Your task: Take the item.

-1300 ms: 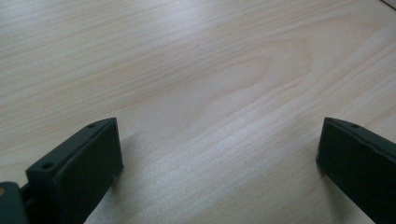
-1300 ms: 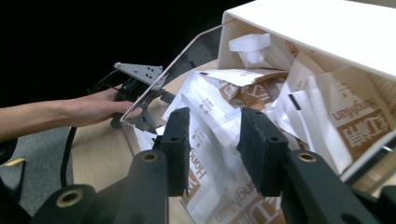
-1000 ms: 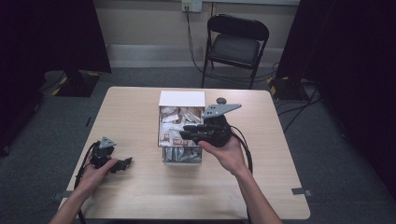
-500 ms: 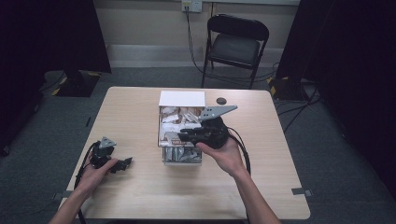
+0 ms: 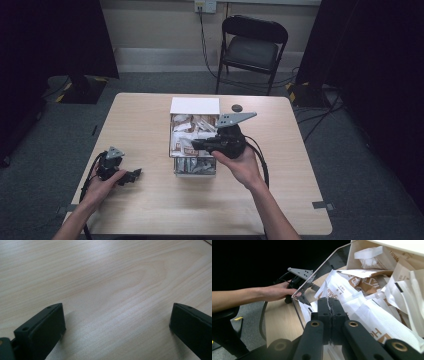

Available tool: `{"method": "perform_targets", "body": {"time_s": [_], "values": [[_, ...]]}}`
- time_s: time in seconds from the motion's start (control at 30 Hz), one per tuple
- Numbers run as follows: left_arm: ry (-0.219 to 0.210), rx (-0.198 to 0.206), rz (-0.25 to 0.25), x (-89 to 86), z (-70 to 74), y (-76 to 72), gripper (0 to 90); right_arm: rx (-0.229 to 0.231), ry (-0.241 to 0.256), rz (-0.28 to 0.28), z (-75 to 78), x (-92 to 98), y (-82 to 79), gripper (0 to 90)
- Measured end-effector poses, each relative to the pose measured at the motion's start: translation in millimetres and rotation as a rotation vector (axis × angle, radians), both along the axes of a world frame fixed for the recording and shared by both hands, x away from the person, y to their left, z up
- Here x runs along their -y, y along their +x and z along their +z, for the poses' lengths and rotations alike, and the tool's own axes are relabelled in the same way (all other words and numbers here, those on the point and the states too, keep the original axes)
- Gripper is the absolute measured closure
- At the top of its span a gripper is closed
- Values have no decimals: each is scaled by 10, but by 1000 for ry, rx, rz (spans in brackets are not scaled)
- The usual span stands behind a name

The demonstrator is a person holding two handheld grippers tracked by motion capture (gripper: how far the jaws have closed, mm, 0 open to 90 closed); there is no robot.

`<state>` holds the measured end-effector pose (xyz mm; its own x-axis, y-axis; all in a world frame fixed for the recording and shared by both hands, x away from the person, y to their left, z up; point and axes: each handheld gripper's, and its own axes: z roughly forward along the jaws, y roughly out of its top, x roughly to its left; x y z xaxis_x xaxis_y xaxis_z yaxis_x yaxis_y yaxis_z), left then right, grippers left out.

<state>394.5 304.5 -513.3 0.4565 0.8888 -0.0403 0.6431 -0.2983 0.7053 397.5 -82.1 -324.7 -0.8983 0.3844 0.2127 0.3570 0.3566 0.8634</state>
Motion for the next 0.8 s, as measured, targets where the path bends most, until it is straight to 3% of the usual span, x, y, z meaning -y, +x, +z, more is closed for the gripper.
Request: {"method": "perform_targets", "body": {"time_s": [0.37, 0.8], "values": [[0, 0, 0, 0, 0, 0, 0, -9, -3, -11, -9, 27, 15, 891], [0, 0, 0, 0, 0, 0, 0, -14, 36, -20, 24, 80, 14, 897]]}}
